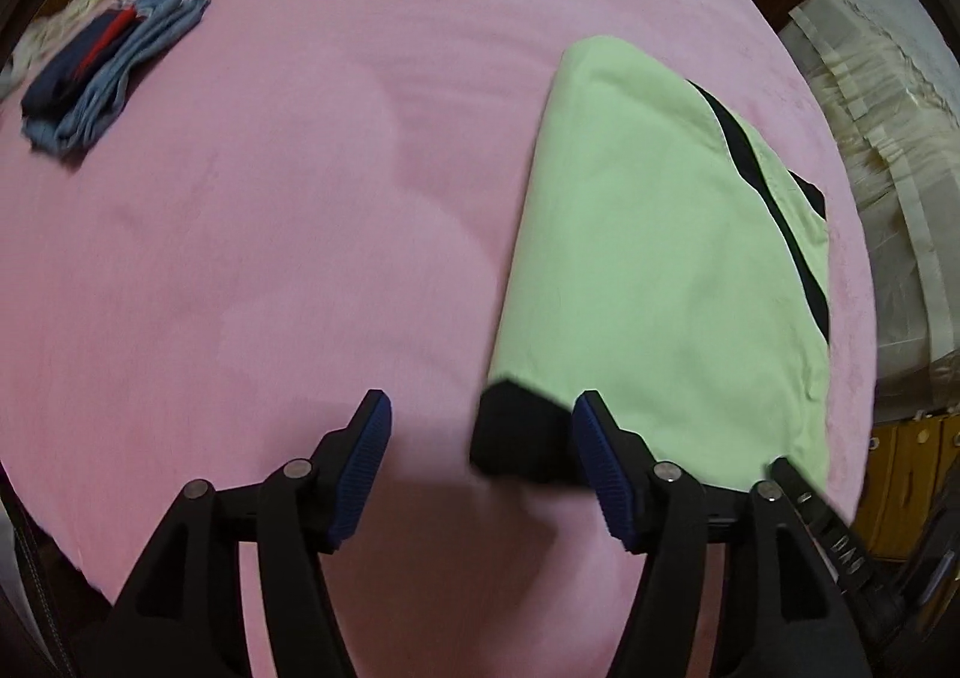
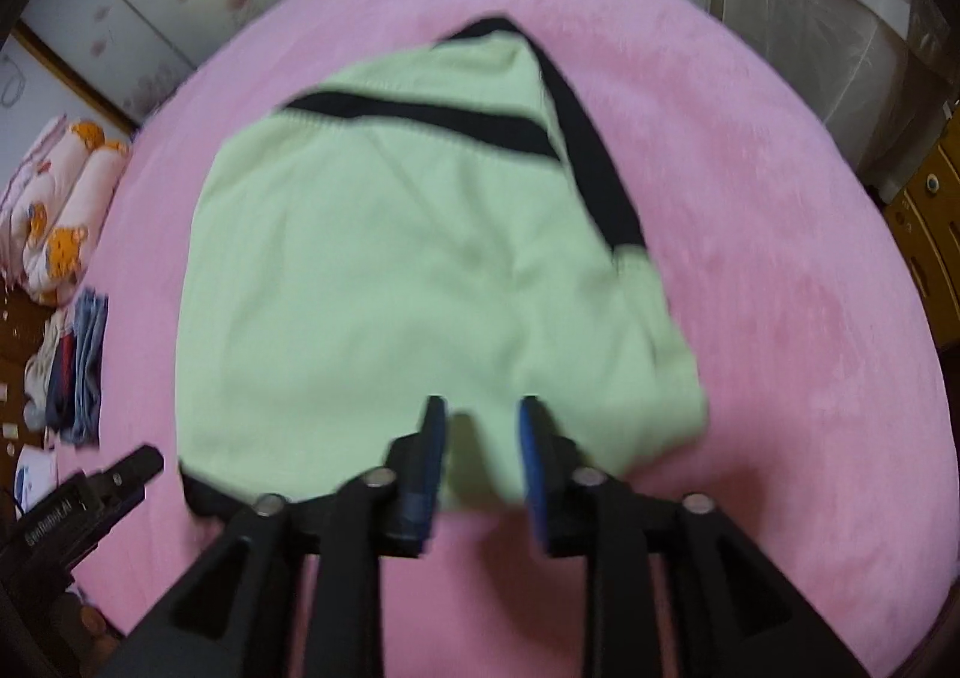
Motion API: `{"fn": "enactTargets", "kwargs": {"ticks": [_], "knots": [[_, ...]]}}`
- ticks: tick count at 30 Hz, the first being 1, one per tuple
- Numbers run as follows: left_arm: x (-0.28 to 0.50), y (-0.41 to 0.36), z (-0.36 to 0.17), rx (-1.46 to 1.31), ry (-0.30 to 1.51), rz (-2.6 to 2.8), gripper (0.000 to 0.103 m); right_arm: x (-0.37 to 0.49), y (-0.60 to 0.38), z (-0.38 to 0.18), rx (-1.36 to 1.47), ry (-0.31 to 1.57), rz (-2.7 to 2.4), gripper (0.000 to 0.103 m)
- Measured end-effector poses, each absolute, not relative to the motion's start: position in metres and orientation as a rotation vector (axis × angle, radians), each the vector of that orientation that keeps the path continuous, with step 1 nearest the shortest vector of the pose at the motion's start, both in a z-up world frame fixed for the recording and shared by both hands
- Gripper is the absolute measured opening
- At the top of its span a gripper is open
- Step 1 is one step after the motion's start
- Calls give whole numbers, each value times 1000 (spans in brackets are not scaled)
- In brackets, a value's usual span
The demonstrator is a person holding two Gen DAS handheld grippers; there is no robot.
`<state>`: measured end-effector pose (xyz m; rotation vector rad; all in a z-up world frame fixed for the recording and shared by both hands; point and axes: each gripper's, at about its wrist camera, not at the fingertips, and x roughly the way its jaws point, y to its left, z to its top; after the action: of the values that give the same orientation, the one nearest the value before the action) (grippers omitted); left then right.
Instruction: Fold large clothes
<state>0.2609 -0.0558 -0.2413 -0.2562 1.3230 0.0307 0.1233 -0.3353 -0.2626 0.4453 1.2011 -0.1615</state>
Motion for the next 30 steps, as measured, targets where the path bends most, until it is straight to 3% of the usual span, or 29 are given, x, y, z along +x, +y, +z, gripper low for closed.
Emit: {"fn": "enactTargets", "kwargs": {"ticks": [4, 6, 10, 15, 18, 30], "knots": [[251, -61, -236, -232, 1355, -7, 69, 106, -318, -261, 395, 1259, -124, 36], [245, -65, -232, -203, 1361, -10, 70, 99, -311, -258, 372, 1291, -115, 46], [236, -73, -223, -189, 1376, -30, 73, 88, -300, -248, 364, 1321, -87, 52], [228, -84, -211, -155, 1396, -63, 76, 86, -294, -228, 312, 1326, -61, 76], [227, -91, -203, -117, 1380, -70, 76, 89, -295, -213, 267, 1309, -66, 79], [241, -107, -158, -68, 1325, -123, 97, 104, -313, -180, 259, 1291, -71, 93]]}}
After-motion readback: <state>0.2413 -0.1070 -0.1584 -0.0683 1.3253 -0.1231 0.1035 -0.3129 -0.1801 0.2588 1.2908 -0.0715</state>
